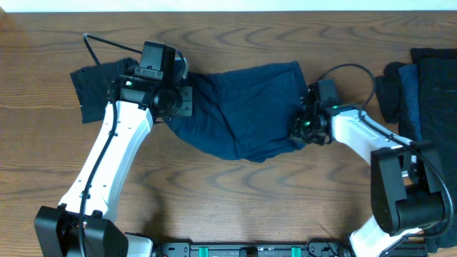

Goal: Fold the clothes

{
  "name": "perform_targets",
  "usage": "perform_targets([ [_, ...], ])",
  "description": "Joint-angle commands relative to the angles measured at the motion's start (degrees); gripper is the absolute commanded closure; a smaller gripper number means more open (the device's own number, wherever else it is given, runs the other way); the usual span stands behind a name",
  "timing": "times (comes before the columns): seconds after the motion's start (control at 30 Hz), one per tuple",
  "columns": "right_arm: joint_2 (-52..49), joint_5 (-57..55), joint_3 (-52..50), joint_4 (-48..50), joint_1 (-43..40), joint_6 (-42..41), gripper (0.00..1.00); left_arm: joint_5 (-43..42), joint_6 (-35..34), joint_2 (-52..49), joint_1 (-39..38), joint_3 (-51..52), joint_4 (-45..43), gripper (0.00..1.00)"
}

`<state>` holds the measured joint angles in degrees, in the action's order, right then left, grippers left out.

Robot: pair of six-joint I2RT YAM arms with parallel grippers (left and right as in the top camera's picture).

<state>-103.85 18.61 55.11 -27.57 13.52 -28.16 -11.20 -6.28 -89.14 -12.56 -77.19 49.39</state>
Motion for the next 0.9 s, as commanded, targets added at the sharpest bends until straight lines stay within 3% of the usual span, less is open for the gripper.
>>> perform_targets([
  [0.0, -2.03, 6.56, -3.58, -1.16, 5.42, -3.93, 0.99, -0.39, 4.94, 0.42, -0.17, -1.95, -0.39, 0.94],
  [0.3, -2.03, 6.71, -3.96, 0.76, 16.09, -10.19, 0.99, -1.81, 9.73, 0.42, -0.17, -7.85, 1.75, 0.94],
  [0.47, -2.01, 6.75, -3.37, 1.16, 16.35, -9.88, 0.99, -3.23, 9.68, 0.42, -0.17, -9.64, 1.81, 0.94],
  [0.6, -2.01, 6.25, -0.37, -4.57, 13.9, -2.05, 0.99, -3.21, 9.68, 0.39, -0.17, -9.62, 2.62, 0.94],
  [0.77, -2.01, -2.86, 5.88, -17.31, 10.78, 5.49, 0.96, -3.19, 9.68, 0.39, -0.17, -9.62, 2.67, 0.94],
  [0.87, -2.01, -1.05, 6.75, -17.9, 10.1, 8.7, 0.94, -3.19, 9.68, 0.39, -0.17, -9.62, 2.82, 0.94],
])
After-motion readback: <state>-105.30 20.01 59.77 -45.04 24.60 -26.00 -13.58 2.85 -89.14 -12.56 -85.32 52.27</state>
